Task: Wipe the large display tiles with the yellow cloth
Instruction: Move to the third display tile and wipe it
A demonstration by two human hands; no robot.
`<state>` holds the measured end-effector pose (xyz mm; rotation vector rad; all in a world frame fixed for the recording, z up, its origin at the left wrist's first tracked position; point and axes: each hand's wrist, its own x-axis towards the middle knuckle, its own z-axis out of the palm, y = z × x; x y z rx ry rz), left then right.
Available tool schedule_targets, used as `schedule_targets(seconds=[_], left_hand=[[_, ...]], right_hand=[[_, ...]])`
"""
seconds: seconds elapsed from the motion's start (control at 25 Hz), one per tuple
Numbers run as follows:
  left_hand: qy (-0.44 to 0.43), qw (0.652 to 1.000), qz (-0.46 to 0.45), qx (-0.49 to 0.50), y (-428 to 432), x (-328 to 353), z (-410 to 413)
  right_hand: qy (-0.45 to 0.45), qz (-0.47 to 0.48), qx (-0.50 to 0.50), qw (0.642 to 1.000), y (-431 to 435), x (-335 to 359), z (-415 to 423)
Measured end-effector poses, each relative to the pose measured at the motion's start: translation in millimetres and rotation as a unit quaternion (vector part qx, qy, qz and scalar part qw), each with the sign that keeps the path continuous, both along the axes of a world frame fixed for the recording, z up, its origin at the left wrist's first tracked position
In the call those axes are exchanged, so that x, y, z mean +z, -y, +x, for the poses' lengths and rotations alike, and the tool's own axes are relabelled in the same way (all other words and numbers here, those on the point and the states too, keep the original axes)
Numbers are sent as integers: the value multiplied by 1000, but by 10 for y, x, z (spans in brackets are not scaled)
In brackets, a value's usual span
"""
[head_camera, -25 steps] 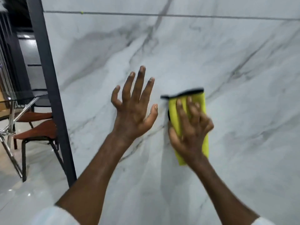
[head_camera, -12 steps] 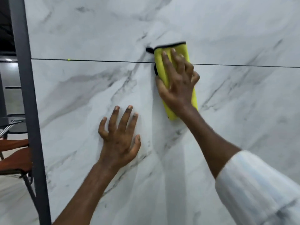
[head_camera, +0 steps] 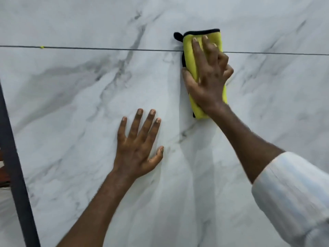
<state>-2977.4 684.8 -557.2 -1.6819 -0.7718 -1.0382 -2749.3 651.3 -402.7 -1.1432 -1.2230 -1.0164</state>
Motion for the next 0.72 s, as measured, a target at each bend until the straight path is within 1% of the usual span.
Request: schedule_targets(seconds=[0.08, 0.16, 0.24, 0.32, 0.36, 0.44, 0.6, 0.64, 0.72], left_hand=[[30, 999, -1, -20, 59, -57, 75], [66, 995, -6, -69, 226, -298, 251], [55, 993, -46, -94, 365, -780, 442], [24, 993, -95, -72, 364, -1265, 492], [2, 993, -107, -57, 312, -1434, 466], [-39, 994, -94, -35, 181, -1578, 381], [-37, 997, -62, -33, 105, -1610, 387], [-36, 997, -62, -38, 97, -1621, 401], [-28, 997, -63, -45, 86, -1664, 411]], right_hand=[[27, 21, -12, 999, -23, -487, 24], [27, 19, -20, 999, -48, -1310, 79], [17, -24, -32, 999, -55, -2240, 89], [10, -56, -44, 997, -4, -2877, 33], [12, -63, -40, 997, 16, -2992, 17], [22, -59, -23, 998, 22, -2833, 13], [4, -8, 12, 1000, 8, -2180, 13], [4, 3, 10, 1000, -5, -2182, 21], [23, 11, 1, 1000, -34, -2516, 63]])
